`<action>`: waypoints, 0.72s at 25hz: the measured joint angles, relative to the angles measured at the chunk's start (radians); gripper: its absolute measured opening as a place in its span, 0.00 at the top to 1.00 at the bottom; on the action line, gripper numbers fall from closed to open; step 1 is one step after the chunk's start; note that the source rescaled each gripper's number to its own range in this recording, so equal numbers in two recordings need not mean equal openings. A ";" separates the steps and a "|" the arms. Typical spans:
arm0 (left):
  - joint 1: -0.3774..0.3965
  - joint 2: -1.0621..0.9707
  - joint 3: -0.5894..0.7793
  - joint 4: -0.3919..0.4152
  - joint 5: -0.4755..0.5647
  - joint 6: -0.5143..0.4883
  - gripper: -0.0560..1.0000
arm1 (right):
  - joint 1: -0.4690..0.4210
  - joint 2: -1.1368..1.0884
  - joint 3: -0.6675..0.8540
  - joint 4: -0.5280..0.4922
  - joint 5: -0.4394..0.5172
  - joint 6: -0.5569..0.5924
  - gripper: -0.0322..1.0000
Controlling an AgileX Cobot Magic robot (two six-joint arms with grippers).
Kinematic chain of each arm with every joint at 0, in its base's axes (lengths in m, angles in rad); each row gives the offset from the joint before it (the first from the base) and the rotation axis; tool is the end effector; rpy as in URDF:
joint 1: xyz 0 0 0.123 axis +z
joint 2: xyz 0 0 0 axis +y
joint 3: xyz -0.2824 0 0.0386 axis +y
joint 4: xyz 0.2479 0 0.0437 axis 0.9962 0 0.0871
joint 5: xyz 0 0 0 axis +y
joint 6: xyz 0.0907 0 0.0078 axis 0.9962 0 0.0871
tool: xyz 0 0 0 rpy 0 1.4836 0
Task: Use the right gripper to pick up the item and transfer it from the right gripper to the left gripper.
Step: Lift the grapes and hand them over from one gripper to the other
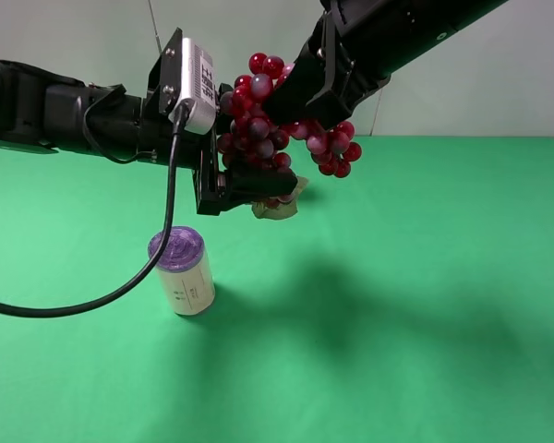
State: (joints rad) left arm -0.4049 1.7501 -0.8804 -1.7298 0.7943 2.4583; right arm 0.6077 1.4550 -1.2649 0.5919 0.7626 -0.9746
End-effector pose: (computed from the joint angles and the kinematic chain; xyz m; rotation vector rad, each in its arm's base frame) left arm 0.2818 -0.1906 0.1951 1.3973 1.5241 -0.6931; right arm 0.2405 0.2101 0.3453 -1.4047 1.8510 0.5054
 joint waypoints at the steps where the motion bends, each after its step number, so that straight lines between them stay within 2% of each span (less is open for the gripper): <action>1: 0.000 0.000 0.000 0.000 0.000 0.000 0.42 | 0.000 0.000 0.000 0.000 0.000 0.000 0.97; 2: 0.000 0.000 0.000 0.000 0.000 0.000 0.51 | 0.000 0.000 0.000 0.000 0.001 0.000 0.97; 4: 0.000 0.000 0.000 0.000 0.000 0.001 0.81 | 0.000 0.000 0.000 -0.001 0.001 0.000 0.97; 5: 0.000 0.000 0.000 0.000 0.000 0.002 0.93 | 0.000 0.000 0.000 -0.002 0.001 0.000 0.97; 18: 0.000 0.000 -0.001 0.000 -0.011 0.005 0.93 | 0.000 0.000 0.000 -0.004 0.001 0.000 0.97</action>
State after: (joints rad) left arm -0.4049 1.7501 -0.8815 -1.7298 0.7834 2.4629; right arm 0.6077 1.4550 -1.2649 0.5879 0.7634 -0.9746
